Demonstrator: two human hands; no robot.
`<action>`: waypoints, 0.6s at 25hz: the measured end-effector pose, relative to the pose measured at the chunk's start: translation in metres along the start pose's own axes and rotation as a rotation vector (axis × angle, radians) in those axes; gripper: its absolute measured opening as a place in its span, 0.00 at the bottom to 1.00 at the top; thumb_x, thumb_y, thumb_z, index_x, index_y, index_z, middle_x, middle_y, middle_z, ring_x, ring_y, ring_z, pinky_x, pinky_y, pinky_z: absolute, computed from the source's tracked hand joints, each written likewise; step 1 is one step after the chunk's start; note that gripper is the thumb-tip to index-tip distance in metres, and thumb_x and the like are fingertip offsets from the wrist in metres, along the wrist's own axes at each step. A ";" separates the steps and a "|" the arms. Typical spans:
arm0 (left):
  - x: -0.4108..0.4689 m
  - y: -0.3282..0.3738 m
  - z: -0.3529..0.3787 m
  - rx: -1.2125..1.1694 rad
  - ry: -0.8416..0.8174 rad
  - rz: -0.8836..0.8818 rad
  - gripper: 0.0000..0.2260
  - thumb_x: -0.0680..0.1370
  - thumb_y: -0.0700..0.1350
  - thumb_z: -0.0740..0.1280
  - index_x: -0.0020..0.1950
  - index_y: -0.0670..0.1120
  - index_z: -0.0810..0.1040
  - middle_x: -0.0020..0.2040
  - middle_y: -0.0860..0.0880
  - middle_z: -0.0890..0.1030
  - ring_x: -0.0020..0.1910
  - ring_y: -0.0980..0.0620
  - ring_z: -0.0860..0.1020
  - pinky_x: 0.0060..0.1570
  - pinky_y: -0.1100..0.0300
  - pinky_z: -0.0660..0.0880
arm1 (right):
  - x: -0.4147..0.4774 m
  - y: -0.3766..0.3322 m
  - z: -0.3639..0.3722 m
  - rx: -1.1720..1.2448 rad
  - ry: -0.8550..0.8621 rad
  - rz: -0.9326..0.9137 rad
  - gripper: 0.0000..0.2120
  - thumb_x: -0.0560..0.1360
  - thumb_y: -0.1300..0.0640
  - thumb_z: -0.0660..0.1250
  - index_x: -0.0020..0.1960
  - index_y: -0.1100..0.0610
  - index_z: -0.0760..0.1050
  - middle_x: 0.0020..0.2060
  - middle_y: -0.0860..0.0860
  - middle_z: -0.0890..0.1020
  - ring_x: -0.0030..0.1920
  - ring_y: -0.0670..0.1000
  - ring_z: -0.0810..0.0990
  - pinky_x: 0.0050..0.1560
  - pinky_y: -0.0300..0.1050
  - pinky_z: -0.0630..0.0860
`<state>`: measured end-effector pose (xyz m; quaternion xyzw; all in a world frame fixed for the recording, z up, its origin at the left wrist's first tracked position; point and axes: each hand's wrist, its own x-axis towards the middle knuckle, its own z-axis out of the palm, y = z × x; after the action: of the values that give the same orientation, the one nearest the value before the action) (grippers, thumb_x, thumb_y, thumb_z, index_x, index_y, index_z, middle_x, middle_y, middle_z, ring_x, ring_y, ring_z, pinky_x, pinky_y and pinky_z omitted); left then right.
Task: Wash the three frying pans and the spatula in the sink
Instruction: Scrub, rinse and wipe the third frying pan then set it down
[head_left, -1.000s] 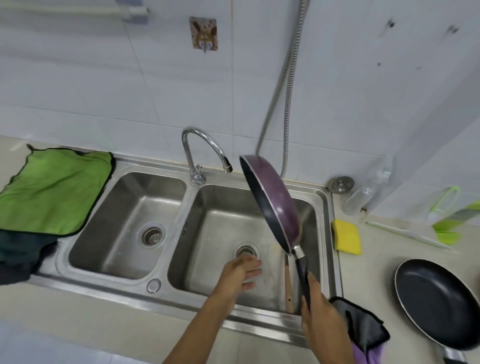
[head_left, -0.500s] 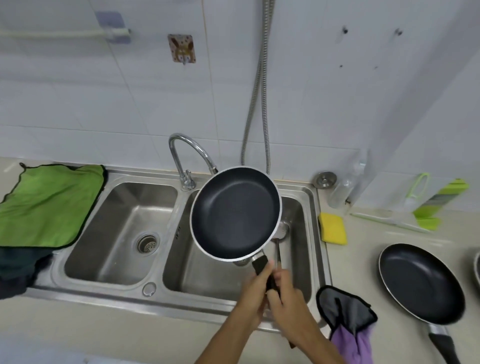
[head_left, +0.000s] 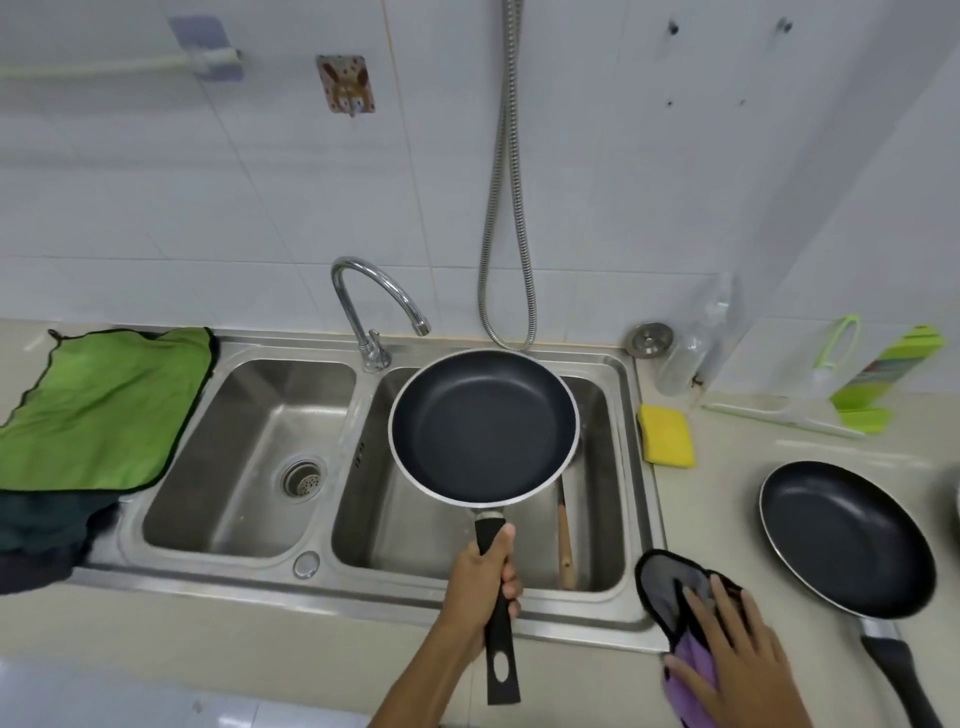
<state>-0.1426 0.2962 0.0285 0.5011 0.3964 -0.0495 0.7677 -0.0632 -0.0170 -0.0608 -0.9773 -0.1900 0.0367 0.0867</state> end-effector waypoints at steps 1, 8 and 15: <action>-0.007 -0.009 0.003 -0.004 0.000 -0.021 0.16 0.82 0.53 0.69 0.44 0.43 0.70 0.29 0.48 0.68 0.25 0.52 0.68 0.23 0.60 0.69 | -0.002 0.011 0.007 0.053 0.030 -0.090 0.35 0.78 0.31 0.53 0.70 0.55 0.75 0.77 0.52 0.68 0.71 0.66 0.72 0.64 0.61 0.71; -0.052 -0.048 0.026 0.031 -0.004 -0.067 0.15 0.81 0.51 0.70 0.48 0.40 0.71 0.29 0.46 0.69 0.22 0.50 0.67 0.23 0.62 0.68 | 0.035 0.007 -0.026 0.394 0.066 0.072 0.26 0.71 0.73 0.69 0.65 0.55 0.78 0.64 0.43 0.77 0.63 0.55 0.80 0.67 0.27 0.64; -0.066 -0.039 0.035 0.083 -0.095 0.101 0.26 0.83 0.45 0.68 0.76 0.66 0.66 0.32 0.46 0.71 0.24 0.50 0.68 0.23 0.60 0.71 | 0.082 -0.027 -0.066 0.548 0.300 0.057 0.18 0.78 0.61 0.61 0.67 0.57 0.77 0.68 0.51 0.78 0.68 0.56 0.76 0.70 0.41 0.66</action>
<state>-0.1868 0.2278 0.0499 0.5487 0.3313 -0.0508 0.7659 0.0100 0.0279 0.0059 -0.9170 -0.1306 -0.0556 0.3728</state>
